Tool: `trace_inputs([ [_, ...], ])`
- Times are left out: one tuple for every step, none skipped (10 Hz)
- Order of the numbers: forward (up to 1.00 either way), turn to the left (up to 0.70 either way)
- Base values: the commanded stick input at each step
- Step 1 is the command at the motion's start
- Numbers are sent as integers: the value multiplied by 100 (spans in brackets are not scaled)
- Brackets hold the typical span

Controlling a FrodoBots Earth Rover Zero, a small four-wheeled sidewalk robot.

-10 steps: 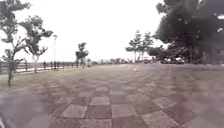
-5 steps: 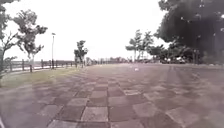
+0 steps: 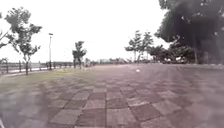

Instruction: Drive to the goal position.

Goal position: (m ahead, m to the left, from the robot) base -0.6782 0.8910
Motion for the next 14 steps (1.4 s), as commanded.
trace_inputs([
  [100, 0],
  [100, 0],
  [100, 0],
  [100, 0],
  [100, 3],
  [100, 40],
  [100, 31],
  [100, 8],
  [100, 0],
  [100, 0],
  [100, 0],
  [100, 0],
  [100, 0],
  [100, 0],
])
